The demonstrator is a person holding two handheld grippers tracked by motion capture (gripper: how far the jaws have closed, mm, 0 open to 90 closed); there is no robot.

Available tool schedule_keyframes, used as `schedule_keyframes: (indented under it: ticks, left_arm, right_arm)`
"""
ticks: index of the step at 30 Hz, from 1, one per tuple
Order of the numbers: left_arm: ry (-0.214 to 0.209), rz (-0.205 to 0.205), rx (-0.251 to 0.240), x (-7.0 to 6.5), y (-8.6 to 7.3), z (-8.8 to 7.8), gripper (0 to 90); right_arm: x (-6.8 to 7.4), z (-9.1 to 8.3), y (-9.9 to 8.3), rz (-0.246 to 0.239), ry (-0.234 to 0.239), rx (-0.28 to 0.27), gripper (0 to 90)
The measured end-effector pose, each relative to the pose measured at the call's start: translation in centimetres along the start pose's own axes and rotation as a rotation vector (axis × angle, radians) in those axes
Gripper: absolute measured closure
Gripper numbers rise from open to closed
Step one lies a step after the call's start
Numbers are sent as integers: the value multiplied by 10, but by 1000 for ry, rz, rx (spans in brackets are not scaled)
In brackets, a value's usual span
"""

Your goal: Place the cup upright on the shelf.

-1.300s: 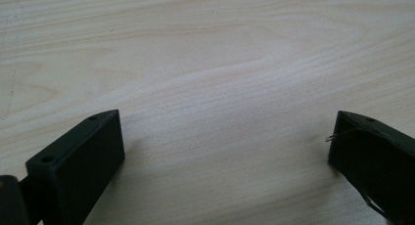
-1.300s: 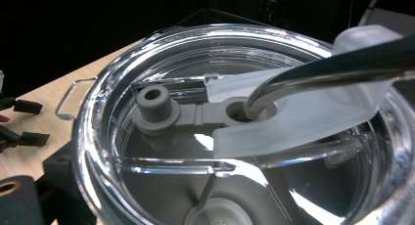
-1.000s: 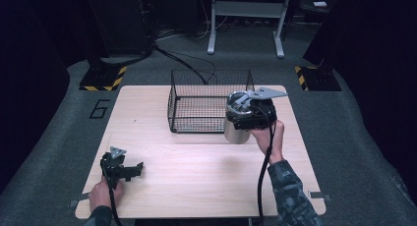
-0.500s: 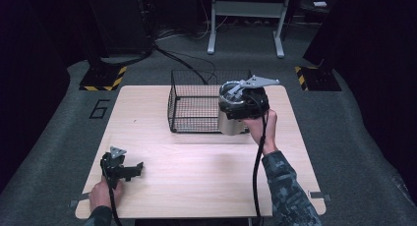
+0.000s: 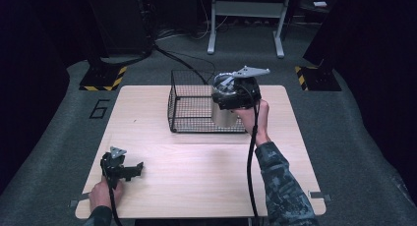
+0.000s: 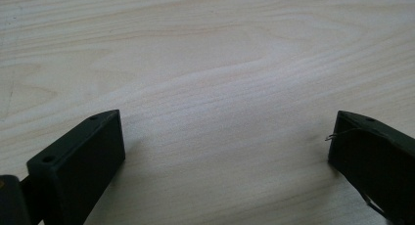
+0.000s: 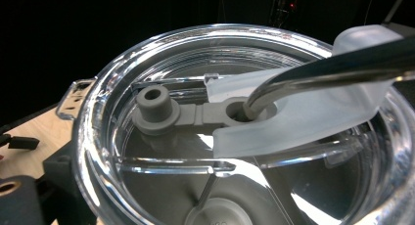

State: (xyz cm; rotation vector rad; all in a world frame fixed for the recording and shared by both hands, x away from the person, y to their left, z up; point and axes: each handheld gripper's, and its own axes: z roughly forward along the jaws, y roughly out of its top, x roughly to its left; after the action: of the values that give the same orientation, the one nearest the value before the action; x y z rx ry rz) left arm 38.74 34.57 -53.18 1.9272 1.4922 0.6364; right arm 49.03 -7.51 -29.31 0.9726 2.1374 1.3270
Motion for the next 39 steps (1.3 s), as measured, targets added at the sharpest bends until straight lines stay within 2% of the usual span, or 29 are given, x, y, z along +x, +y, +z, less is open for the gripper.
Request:
schedule_keyframes:
  ticks: [4, 5, 6, 10, 12, 14, 16, 17, 19, 20, 22, 26, 29, 32, 34, 36, 37, 39]
  left_arm:
    - [1, -1, -1, 0, 0, 0, 1]
    - [1, -12, -10, -1, 0, 1, 1]
    - [0, 2, 0, 0, 0, 0, 1]
    - [1, -2, -6, 0, 0, 0, 1]
    - [2, -5, -9, 0, 0, 1, 1]
    - [1, -9, -11, -1, 0, 1, 1]
    - [2, -12, -14, -1, 0, 1, 1]
    - [1, 1, -3, 0, 0, 0, 1]
    - [2, -11, -14, -1, 0, 1, 1]
    - [1, 1, -5, 0, 0, 0, 1]
    - [2, -11, -15, -1, 0, 1, 1]
    - [1, -4, -8, 0, 0, 1, 2]
    - [2, -12, -15, -1, 0, 1, 1]
    - [1, -12, -15, -1, 0, 1, 1]
    - [1, 3, -5, 0, 0, 0, 2]
    - [1, -12, -16, -1, 0, 1, 1]
    - [-1, 4, -3, 0, 0, 0, 1]
    - [1, 2, -5, 0, 0, 0, 2]
  right_arm:
    - [-3, 5, 3, 2, -7, 2, 39]
    - [-5, 6, 3, 6, -9, 5, 39]
    - [-6, 8, 4, 9, -7, 3, 39]
    - [-10, 13, 7, 8, -13, 3, 39]
    - [-11, 15, 10, 22, -21, 6, 39]
    - [-14, 18, 12, 5, -26, 0, 39]
    - [-15, 22, 13, 18, -30, 3, 39]
    - [-16, 23, 13, 17, -29, 6, 39]
    - [-17, 27, 14, 23, -37, 4, 39]
    - [-18, 30, 14, 20, -38, 9, 39]
    - [-19, 33, 15, 25, -43, 14, 39]
    - [-21, 40, 18, 36, -52, 15, 39]
    - [-23, 46, 19, 18, -59, 19, 39]
    - [-24, 53, 21, 35, -68, 26, 39]
    - [-26, 57, 23, 32, -72, 24, 39]
    - [-27, 62, 25, 41, -85, 27, 39]
    - [-28, 63, 26, 37, -86, 27, 39]
    - [-30, 66, 27, 30, -94, 27, 39]
